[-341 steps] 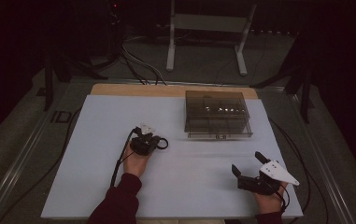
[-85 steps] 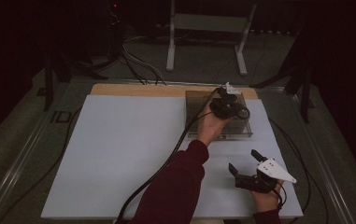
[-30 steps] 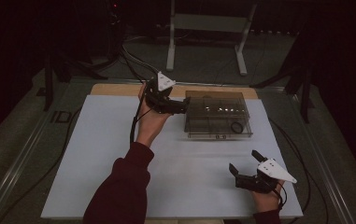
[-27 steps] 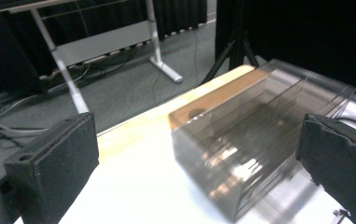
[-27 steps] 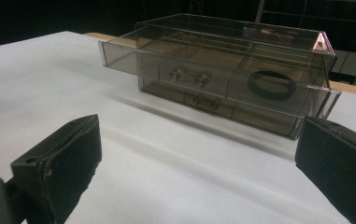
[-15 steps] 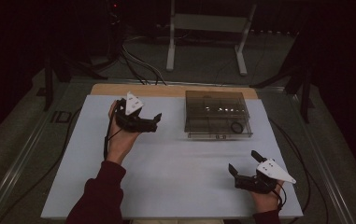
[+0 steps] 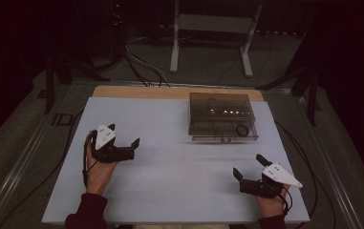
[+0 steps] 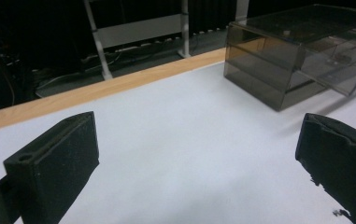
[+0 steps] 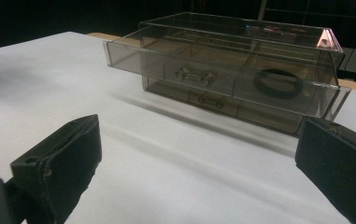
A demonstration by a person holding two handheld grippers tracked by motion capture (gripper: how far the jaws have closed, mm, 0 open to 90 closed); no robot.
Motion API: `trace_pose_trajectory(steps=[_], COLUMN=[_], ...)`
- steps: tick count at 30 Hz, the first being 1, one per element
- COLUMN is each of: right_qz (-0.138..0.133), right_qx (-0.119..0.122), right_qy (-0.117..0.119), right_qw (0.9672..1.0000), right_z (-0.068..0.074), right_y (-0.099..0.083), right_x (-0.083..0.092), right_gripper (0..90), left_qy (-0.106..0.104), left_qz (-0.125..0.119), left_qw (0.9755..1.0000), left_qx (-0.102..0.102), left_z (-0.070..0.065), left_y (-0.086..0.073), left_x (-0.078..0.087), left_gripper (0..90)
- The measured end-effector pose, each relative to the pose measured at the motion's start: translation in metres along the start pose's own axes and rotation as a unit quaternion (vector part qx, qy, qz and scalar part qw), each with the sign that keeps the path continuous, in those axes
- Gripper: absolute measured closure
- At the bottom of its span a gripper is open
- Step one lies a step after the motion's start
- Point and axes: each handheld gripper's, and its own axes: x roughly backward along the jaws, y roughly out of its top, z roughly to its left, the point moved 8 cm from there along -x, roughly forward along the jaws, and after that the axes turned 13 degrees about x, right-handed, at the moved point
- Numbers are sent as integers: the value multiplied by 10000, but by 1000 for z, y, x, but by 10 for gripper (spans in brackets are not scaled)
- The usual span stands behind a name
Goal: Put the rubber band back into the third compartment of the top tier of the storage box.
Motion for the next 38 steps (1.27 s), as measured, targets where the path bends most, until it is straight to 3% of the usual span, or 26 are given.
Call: trace_pose_trajectory(steps=[10, 20, 28, 38], right_qz=[30, 105, 162, 371], right_qx=[-126, -246, -203, -274], right_qy=[17, 116, 148, 153], right_qw=[9999, 9996, 9996, 9988], right_z=[-3, -6, -7, -9], right_y=[-3, -6, -7, -13], right_x=[-1, -5, -6, -8], right_gripper=[11, 10, 2, 1], left_qy=[73, 159, 72, 150], left_qz=[7, -161, -357, -333], left_qw=[9999, 9996, 9988, 9984], left_qx=[79, 159, 334, 429], left_z=[11, 16, 15, 18], left_y=[-31, -42, -44, -45], left_x=[30, 56, 63, 65], left_gripper=[5, 4, 5, 4])
